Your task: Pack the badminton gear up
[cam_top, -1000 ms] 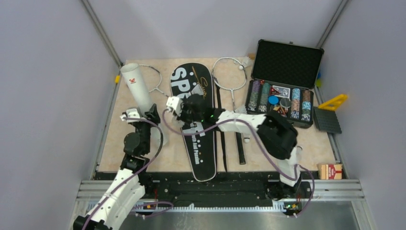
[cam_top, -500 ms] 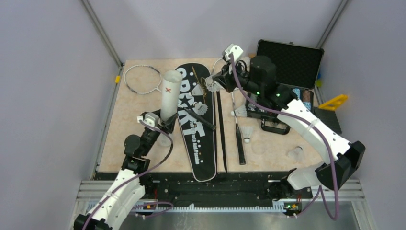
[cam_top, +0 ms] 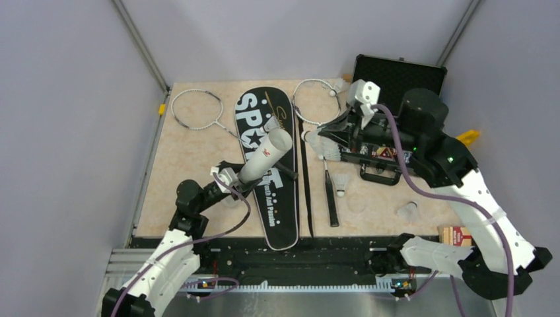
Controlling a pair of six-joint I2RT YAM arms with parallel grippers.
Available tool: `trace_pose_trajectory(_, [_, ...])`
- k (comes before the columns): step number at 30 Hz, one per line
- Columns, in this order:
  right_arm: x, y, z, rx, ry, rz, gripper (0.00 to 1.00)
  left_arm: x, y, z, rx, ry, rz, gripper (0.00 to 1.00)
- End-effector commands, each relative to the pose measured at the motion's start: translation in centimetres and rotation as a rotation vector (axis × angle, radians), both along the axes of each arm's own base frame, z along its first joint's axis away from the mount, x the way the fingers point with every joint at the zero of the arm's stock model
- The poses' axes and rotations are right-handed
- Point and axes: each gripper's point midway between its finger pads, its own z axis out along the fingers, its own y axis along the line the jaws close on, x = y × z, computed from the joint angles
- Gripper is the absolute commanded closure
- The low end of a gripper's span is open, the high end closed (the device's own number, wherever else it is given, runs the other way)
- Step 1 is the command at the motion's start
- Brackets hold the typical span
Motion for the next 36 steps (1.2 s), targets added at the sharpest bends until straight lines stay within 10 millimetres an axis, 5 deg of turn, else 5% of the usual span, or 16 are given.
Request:
trace_pose_trajectory(1, [-2.9, -1.1, 1.3, -0.023, -0.12, 0.108, 1.0, -1.6, -1.5, 2.4, 0.038, -0.11, -0.15, 0.69])
trace_pose_trajectory(9, [-2.9, -0.1, 0.1, -0.059, -0.1, 0.177, 1.0, -3.1, -2.5, 1.5, 0.108, -0.115, -0.279, 0.69])
trace_pose_trajectory(30, [0.1, 4.2, -5.3, -0.146, 0.066, 0.261, 1.0, -2.3, -2.8, 1.6, 0.089, -0.075, -0.276, 0.69])
trace_pose_trajectory(36, [-0.1, 4.3, -4.9, -0.146, 0.043, 0.25, 0.74, -1.9, -2.8, 1.7, 0.082, -0.061, -0.266, 0.69])
